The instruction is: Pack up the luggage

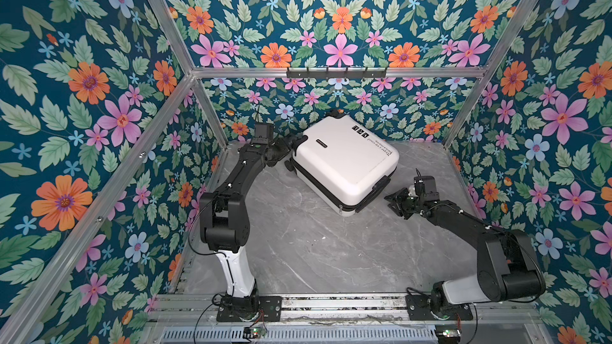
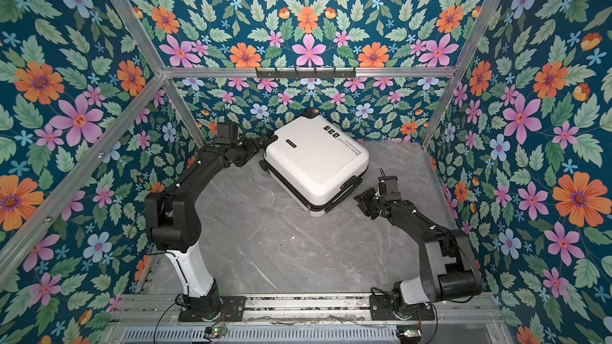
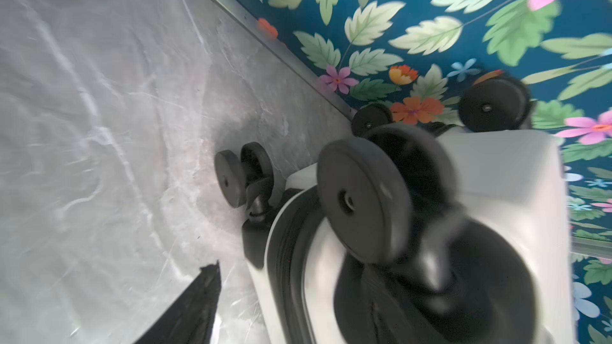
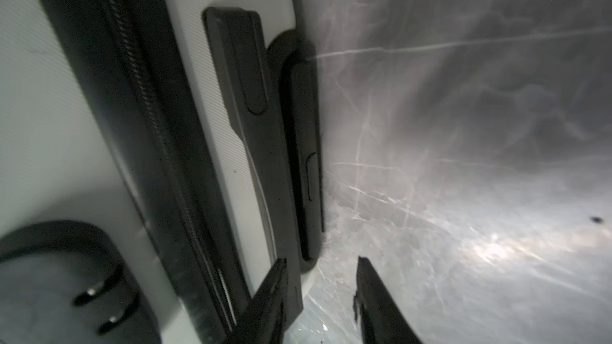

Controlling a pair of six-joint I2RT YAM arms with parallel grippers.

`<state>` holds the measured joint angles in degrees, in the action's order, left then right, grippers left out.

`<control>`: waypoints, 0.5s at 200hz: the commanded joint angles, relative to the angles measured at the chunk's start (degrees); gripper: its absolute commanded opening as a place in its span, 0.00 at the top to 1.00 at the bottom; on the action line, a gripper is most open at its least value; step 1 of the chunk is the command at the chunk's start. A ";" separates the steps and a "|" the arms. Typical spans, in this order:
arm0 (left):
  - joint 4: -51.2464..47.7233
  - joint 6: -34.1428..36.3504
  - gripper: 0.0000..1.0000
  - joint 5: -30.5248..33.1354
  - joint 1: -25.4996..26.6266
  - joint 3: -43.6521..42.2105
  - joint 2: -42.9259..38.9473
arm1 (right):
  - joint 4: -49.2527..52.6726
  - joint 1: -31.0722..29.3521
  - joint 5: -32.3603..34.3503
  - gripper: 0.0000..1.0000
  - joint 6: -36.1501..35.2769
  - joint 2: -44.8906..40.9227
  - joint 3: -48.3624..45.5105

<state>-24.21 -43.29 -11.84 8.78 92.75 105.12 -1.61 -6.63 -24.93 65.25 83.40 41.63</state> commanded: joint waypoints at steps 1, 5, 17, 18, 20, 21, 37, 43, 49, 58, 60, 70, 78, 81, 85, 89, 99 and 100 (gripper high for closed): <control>0.36 0.62 0.29 1.99 -0.51 -4.87 -5.89 | -12.49 0.04 0.31 0.63 4.00 0.52 -1.03; 0.54 0.62 0.29 1.84 -0.51 -6.50 -7.45 | -13.63 0.04 0.51 0.63 4.27 0.58 -1.22; 1.91 0.08 0.29 0.68 -0.56 -12.16 -12.02 | -15.82 0.04 0.93 0.63 4.98 1.58 -1.50; 2.16 -0.02 0.29 0.63 -0.58 -12.64 -12.38 | -15.98 0.04 0.93 0.63 5.02 1.72 -1.48; 2.52 -0.17 0.29 0.38 -0.55 -13.66 -13.14 | -16.19 0.04 0.87 0.63 5.05 1.98 -1.42; 2.73 -0.24 0.29 0.22 -0.53 -14.18 -13.52 | -16.30 0.04 0.77 0.63 5.05 2.14 -1.40; 4.28 -1.21 0.30 -1.34 -0.51 -21.82 -19.34 | -17.82 0.05 0.03 0.63 5.05 4.46 -0.65; 4.87 -1.70 0.30 -1.92 -0.51 -24.57 -21.32 | -18.64 0.04 -0.20 0.64 5.15 5.34 -0.43; 5.31 -2.26 0.30 -2.25 -0.43 -27.19 -23.32 | -19.52 0.04 -0.30 0.63 5.28 6.20 -0.19; 6.20 -3.14 0.30 -2.92 -0.21 -30.93 -26.23 | -20.57 0.04 -0.37 0.64 5.48 7.21 0.09; 6.32 -3.26 0.30 -2.99 -0.17 -31.70 -26.80 | -20.81 0.04 -0.38 0.64 5.51 7.46 0.16; 6.89 -4.03 0.30 -3.37 0.09 -35.19 -29.40 | -22.25 0.00 -0.54 0.64 5.98 8.75 0.46; 7.41 -4.43 0.30 -3.99 0.27 -37.54 -31.15 | -24.02 0.04 -0.94 0.64 6.35 9.88 0.65; 7.61 -4.66 0.30 -4.23 0.28 -38.28 -31.70 | -24.67 0.04 -1.06 0.64 6.59 10.22 0.65; 7.87 -4.87 0.30 -4.53 0.32 -39.35 -32.33 | -25.50 0.04 -1.33 0.64 6.91 10.82 0.70; 8.12 -5.07 0.30 -4.79 0.41 -40.36 -32.98 | -26.17 0.04 -1.48 0.64 7.26 11.08 0.73; 9.25 -5.61 0.30 -5.82 0.50 -42.73 -34.59 | -27.88 0.04 -1.70 0.64 7.96 13.45 0.52; 9.43 -5.68 0.30 -5.96 0.52 -43.00 -34.79 | -28.08 0.04 -1.70 0.64 8.05 13.59 0.50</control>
<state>-18.76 -46.65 -14.94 9.04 53.95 73.34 -22.79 -6.57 -25.41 71.13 94.02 42.06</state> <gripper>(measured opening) 0.696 0.360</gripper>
